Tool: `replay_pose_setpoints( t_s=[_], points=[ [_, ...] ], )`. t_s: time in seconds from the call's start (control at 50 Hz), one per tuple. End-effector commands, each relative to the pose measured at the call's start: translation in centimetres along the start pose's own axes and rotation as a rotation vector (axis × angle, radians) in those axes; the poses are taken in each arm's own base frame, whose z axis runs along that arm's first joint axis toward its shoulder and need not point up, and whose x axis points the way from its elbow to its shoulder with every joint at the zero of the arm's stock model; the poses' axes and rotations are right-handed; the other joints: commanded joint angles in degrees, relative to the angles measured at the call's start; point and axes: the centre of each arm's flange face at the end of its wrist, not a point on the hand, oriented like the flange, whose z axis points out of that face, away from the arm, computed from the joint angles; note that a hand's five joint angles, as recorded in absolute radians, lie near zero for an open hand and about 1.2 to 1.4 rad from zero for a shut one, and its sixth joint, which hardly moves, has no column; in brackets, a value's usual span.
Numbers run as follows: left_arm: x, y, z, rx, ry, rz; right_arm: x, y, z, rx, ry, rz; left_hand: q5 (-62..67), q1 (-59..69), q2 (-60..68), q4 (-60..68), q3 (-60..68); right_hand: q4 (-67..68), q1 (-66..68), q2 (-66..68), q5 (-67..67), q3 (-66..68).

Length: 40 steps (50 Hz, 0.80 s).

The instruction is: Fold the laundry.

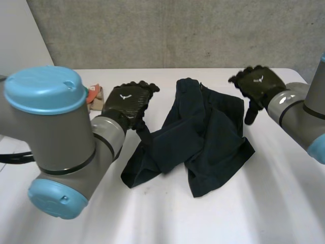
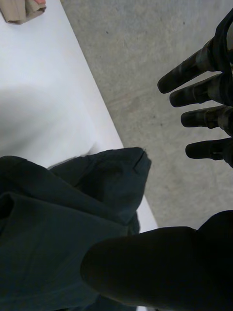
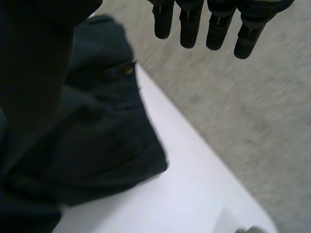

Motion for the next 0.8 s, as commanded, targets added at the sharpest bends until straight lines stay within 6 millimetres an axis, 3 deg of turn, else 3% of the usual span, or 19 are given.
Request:
replay_pose_setpoints(
  t_s=[0.02, 0.06, 0.14, 0.18, 0.26, 0.28, 0.3, 0.4, 0.44, 0.48, 0.54, 0.6, 0.68, 0.72, 0.76, 0.78, 0.8],
  points=[
    [2.1, 2.9, 1.8, -0.059, 0.045, 0.120, -1.2, 3.7, 0.2, -0.153, -0.064, 0.112, -2.9, -1.5, -1.6, -1.4, -1.8, -1.9, -2.4, -1.7, -2.6, -1.5],
    [2.6, 3.9, 2.5, -0.080, 0.050, 0.145, -1.5, 4.7, 0.6, -0.180, -0.069, 0.146, -2.9, -1.5, -1.6, -1.4, -1.8, -1.9, -2.4, -1.7, -2.6, -1.5],
    [3.1, 6.6, 3.9, -0.176, 0.029, 0.232, -2.5, 7.2, 1.5, -0.253, -0.085, 0.252, 16.3, 17.6, 17.6, 17.8, 17.4, -1.9, -2.4, -1.7, -2.6, -1.5],
    [3.0, 7.1, 4.2, -0.205, 0.006, 0.258, -3.0, 7.7, 1.5, -0.270, -0.097, 0.281, 22.4, 23.7, 23.7, 23.8, 23.5, 4.9, 4.5, 5.2, 4.2, 5.3],
    [2.7, 7.3, 5.3, -0.231, -0.037, 0.291, -3.9, 8.0, 1.2, -0.285, -0.106, 0.330, 50.6, 51.9, 51.9, 52.1, 51.7, 44.4, 43.9, 44.6, 43.7, 44.8],
    [2.4, 6.8, 5.9, -0.215, -0.052, 0.296, -4.1, 7.8, 1.1, -0.281, -0.105, 0.345, 65.3, 66.7, 66.6, 66.8, 66.4, 67.8, 67.4, 68.1, 67.1, 68.2],
    [2.2, 6.4, 6.2, -0.202, -0.057, 0.299, -4.0, 7.6, 1.1, -0.271, -0.097, 0.351, 67.1, 68.5, 68.4, 68.6, 68.2, 68.1, 67.6, 68.3, 67.4, 68.5],
    [0.8, 2.5, 8.5, -0.072, -0.111, 0.359, -4.1, 5.5, 0.1, -0.191, -0.065, 0.398, 67.1, 68.5, 68.4, 68.6, 68.2, 68.1, 67.6, 68.3, 67.4, 68.5],
    [-0.6, -0.2, 10.2, 0.037, -0.164, 0.391, -4.8, 3.8, -0.6, -0.136, -0.066, 0.421, 67.1, 68.5, 68.4, 68.6, 68.2, 68.1, 67.6, 68.3, 67.4, 68.5],
    [-2.1, -2.7, 12.1, 0.159, -0.220, 0.427, -5.5, 2.7, -1.3, -0.111, -0.059, 0.503, 67.1, 68.5, 68.4, 68.6, 68.2, 68.1, 67.6, 68.3, 67.4, 68.5],
    [-3.4, -4.7, 13.8, 0.268, -0.266, 0.460, -7.4, 1.6, -2.1, -0.100, -0.068, 0.681, 67.1, 68.5, 68.4, 68.6, 68.2, 68.1, 67.6, 68.3, 67.4, 68.5],
    [-4.2, -5.2, 15.0, 0.318, -0.288, 0.486, -9.1, 1.3, -2.6, -0.111, -0.086, 0.807, 67.1, 68.5, 68.4, 68.6, 68.2, 68.1, 67.6, 68.3, 67.4, 68.5],
    [-4.4, -4.2, 16.5, 0.345, -0.274, 0.508, -12.6, 0.6, -2.7, -0.102, -0.157, 0.926, 67.1, 68.5, 68.4, 68.6, 68.2, 68.1, 67.6, 68.3, 67.4, 68.5],
    [-4.5, -3.3, 17.0, 0.333, -0.261, 0.511, -14.2, 0.0, -2.2, -0.074, -0.197, 0.908, 66.8, 68.2, 68.1, 68.3, 67.9, 39.1, 38.7, 39.3, 38.4, 39.5],
    [-4.5, -3.0, 17.1, 0.328, -0.254, 0.512, -14.8, -0.2, -1.9, -0.071, -0.205, 0.867, 47.4, 48.7, 48.7, 48.9, 48.5, 15.7, 15.2, 15.9, 15.0, 16.1],
    [-4.4, -3.2, 16.9, 0.331, -0.257, 0.515, -14.7, -0.1, -2.0, -0.101, -0.193, 0.823, 23.8, 25.2, 25.1, 25.3, 24.9, 9.9, 9.5, 10.1, 9.2, 10.3],
    [-4.4, -3.3, 16.8, 0.331, -0.259, 0.514, -14.5, -0.1, -2.2, -0.120, -0.183, 0.798, 14.4, 15.8, 15.7, 15.9, 15.5, 8.3, 7.9, 8.6, 7.6, 8.7]
  ],
)
